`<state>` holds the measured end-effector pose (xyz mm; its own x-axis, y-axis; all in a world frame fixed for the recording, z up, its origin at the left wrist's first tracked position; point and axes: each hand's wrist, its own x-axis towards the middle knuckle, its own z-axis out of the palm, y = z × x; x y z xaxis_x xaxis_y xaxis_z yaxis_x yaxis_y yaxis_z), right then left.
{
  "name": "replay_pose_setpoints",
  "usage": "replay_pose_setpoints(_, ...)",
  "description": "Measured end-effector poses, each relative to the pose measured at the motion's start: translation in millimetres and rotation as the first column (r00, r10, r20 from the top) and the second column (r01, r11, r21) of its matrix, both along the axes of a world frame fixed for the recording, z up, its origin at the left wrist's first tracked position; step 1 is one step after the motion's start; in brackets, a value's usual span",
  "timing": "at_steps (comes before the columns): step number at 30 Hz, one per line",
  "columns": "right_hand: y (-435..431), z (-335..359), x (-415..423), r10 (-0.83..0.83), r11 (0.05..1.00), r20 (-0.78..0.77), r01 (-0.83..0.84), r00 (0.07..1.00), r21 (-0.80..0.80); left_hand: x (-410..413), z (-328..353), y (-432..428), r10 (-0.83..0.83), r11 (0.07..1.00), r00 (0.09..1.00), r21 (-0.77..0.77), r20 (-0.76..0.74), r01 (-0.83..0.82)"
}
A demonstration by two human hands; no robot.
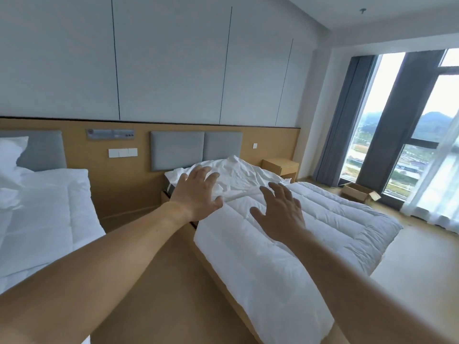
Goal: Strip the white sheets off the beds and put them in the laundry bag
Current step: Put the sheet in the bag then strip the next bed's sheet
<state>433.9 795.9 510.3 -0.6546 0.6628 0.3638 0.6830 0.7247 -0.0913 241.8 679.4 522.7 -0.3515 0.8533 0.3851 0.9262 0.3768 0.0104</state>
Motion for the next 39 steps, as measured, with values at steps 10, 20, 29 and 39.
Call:
replay_pose_setpoints(10, 122.8, -4.8, -200.0, 0.108, 0.994, -0.002, -0.108, 0.994, -0.024, -181.7, -11.1, 90.3, 0.138, 0.99, 0.989, -0.044, 0.053, -0.136)
replay_pose_setpoints(20, 256.6, -21.0, -428.5, 0.243, 0.969, -0.023, -0.244, 0.97, -0.043, -372.5, -12.8, 209.0, 0.234, 0.971, 0.971, -0.058, 0.053, -0.231)
replay_pose_setpoints(29, 341.7, -22.3, -626.2, 0.36, 0.931, -0.016, -0.36, 0.933, -0.052, -554.0, -1.9, 283.5, 0.334, 0.942, 0.94, -0.047, 0.065, -0.332)
replay_pose_setpoints(39, 467.1, -41.7, -831.3, 0.255, 0.963, 0.007, -0.253, 0.967, -0.088, -786.1, -27.2, 418.1, 0.265, 0.96, 0.963, -0.105, 0.049, -0.259)
